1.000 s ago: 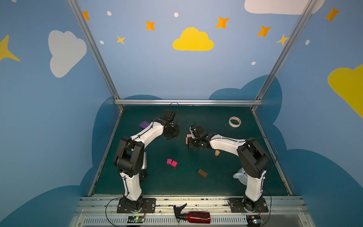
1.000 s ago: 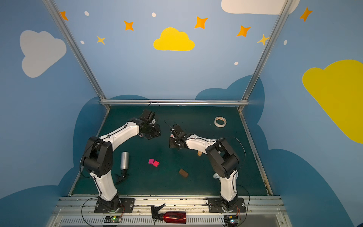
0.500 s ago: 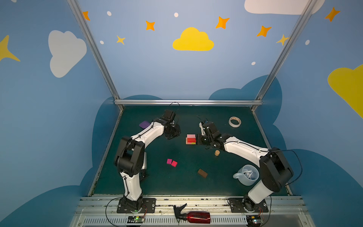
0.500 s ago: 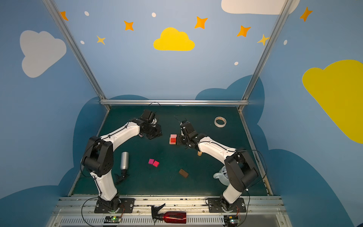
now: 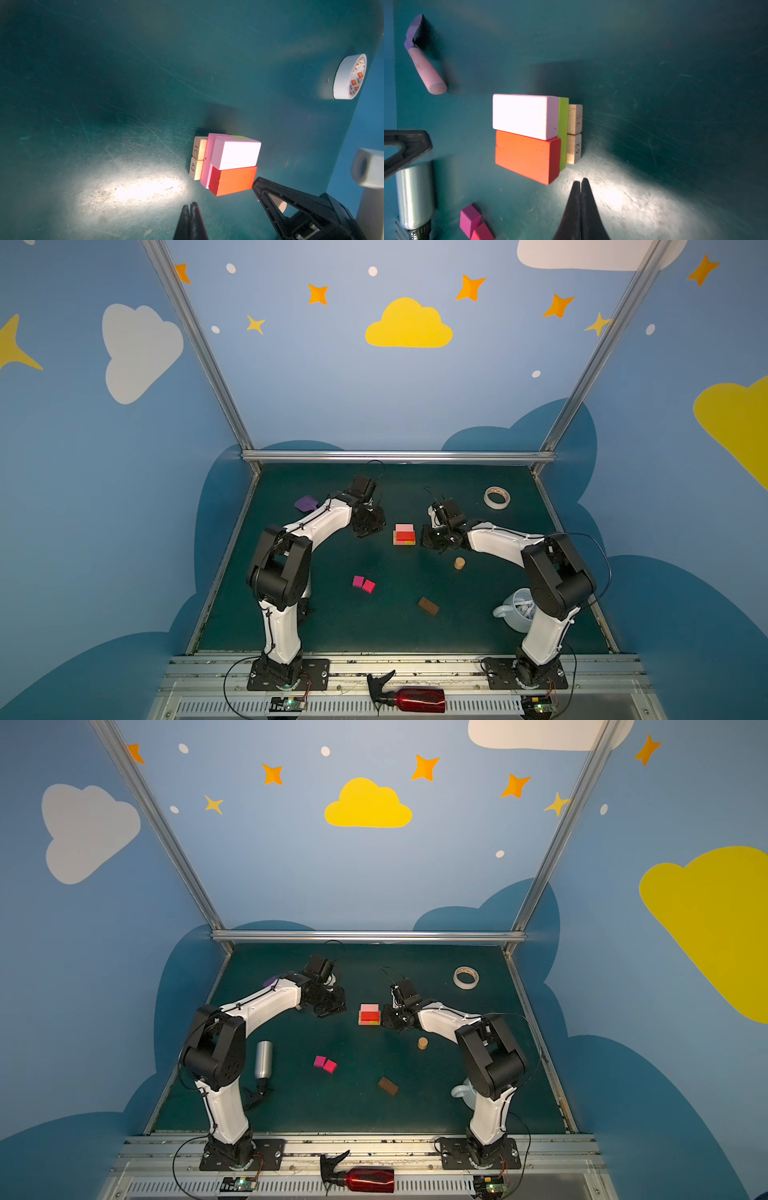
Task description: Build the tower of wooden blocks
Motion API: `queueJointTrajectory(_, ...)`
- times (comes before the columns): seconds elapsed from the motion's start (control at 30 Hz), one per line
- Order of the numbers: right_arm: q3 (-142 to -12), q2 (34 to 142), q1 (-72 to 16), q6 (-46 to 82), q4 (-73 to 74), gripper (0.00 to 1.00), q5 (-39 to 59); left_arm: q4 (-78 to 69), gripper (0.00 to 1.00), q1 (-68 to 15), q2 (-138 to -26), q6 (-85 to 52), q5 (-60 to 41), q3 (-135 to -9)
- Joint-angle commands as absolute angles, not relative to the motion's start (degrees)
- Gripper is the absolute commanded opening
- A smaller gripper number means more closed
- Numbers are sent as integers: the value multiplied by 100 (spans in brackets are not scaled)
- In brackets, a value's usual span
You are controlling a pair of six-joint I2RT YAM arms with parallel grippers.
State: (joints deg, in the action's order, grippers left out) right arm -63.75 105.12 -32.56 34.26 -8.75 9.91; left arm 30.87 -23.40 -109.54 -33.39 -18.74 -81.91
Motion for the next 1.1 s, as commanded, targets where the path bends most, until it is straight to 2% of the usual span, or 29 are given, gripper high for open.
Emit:
queueJointTrajectory(0.0,-6535,10586,-3270,3485,-739,0,1152,3219,4,-2352,-11037,-3348,-1806,-8315)
queueJointTrajectory(1.07,-6762,10790,-3303,3522,-634,0,1186,3232,4,-2349,-11048,-3327,-1810,-8316)
